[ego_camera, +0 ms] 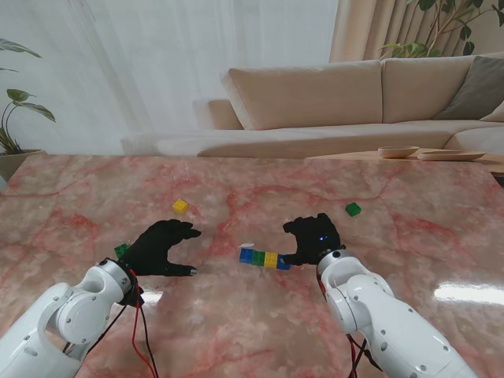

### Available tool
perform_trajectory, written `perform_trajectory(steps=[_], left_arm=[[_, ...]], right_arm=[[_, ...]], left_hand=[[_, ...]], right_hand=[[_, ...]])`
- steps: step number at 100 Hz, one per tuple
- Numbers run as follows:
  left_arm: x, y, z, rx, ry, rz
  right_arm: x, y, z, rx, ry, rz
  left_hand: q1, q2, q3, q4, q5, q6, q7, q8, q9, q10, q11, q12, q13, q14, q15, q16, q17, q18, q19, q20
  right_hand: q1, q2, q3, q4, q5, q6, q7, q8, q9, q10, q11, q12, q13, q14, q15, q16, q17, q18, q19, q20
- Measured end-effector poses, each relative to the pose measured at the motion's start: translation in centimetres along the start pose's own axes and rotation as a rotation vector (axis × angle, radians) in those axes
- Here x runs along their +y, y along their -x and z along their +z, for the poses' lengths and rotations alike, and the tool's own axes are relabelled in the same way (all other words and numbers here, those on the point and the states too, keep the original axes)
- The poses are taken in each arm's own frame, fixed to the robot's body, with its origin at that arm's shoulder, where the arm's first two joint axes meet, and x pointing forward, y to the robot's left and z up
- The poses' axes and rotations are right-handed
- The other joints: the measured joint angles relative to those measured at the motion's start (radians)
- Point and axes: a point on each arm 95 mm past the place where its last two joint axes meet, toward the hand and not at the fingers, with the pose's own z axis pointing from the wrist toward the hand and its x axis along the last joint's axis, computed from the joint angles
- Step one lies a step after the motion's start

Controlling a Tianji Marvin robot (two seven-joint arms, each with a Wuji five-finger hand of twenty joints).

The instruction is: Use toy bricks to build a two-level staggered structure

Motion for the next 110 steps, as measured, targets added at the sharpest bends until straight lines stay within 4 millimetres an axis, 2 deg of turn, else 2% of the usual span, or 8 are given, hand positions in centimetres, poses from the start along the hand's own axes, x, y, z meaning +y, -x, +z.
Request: perform_trajectory(steps=[20,43,49,76,100,110], left_arm=[[0.0,-0.4,0.5,0.015,-0.002,-0.014],[0.0,-0.7,0.9,0.023,-0.010,-0.016],[-0.1,-0.7,0.9,0.024,-0.009,-0.018],[-0.1,-0.5,1.2,0.019,-0.002,-0.024],[-0.2,-0.4,1.5,0.005,0.006,-0.026],[-0.2,-0.3,1.6,0.002,0.009,-0.027]], right_arm=[[1.8,3.2,0.0,-0.041,-0.006,-0.057],[2.6,6.3,1.0,-0.112,-0.039,-0.065],[2.6,7.3,1.6,-0.131,-0.057,-0.067],[2.0,11.6,4.4,-0.160,-0.154,-0.127],[0.9,13.3,6.3,-0.196,-0.218,-0.119],[0.4,14.0,7.1,-0.233,-0.248,-0.088]], left_hand=[[0.000,0.001,-0.022,0.000,0.000,0.000,0.000,0.000,0.000,0.000,0.000,0.000,0.000,0.000,0.000,0.000,0.000,0.000,0.011,0.007],[0.000,0.019,-0.035,0.002,0.000,0.000,0.000,0.000,0.000,0.000,0.000,0.000,0.000,0.000,0.000,0.000,0.000,0.000,0.011,0.012],[0.000,0.019,-0.035,0.011,0.000,0.000,0.000,0.000,0.000,0.000,0.000,0.000,0.000,0.000,0.000,0.000,0.000,0.000,0.011,0.012],[0.000,0.019,-0.035,0.011,0.000,0.000,0.000,0.000,0.000,0.000,0.000,0.000,0.000,0.000,0.000,0.000,0.000,0.000,0.011,0.013],[0.000,0.019,-0.035,0.011,0.000,0.000,0.000,0.000,0.000,0.000,0.000,0.000,0.000,0.000,0.000,0.000,0.000,0.000,0.011,0.013],[0.000,0.019,-0.035,0.011,0.000,0.000,0.000,0.000,0.000,0.000,0.000,0.000,0.000,0.000,0.000,0.000,0.000,0.000,0.011,0.013]], right_hand=[[-0.014,0.012,0.019,0.000,0.000,0.003,-0.011,-0.005,-0.015,0.007,-0.014,-0.024,-0.011,0.013,-0.073,-0.035,-0.010,0.012,-0.067,-0.018],[-0.010,0.025,0.022,0.000,-0.052,0.030,-0.026,-0.013,-0.067,0.022,-0.032,-0.035,-0.066,0.023,-0.114,-0.048,-0.057,0.012,-0.118,-0.031],[-0.010,0.025,0.024,0.000,-0.064,0.039,-0.032,-0.013,-0.090,0.024,-0.040,-0.035,-0.080,0.023,-0.122,-0.049,-0.068,0.012,-0.122,-0.031],[-0.010,0.027,0.035,0.000,-0.150,0.071,-0.075,-0.020,-0.175,0.037,-0.061,-0.049,-0.128,0.023,-0.121,-0.059,-0.091,0.012,-0.158,-0.033],[-0.011,0.030,0.045,0.000,-0.218,0.116,-0.139,-0.039,-0.259,0.059,-0.054,-0.060,-0.177,0.023,-0.133,-0.059,-0.099,0.012,-0.171,-0.042],[-0.011,0.031,0.046,0.000,-0.244,0.129,-0.128,-0.039,-0.284,0.071,-0.061,-0.060,-0.189,0.023,-0.134,-0.061,-0.105,0.012,-0.172,-0.042]])
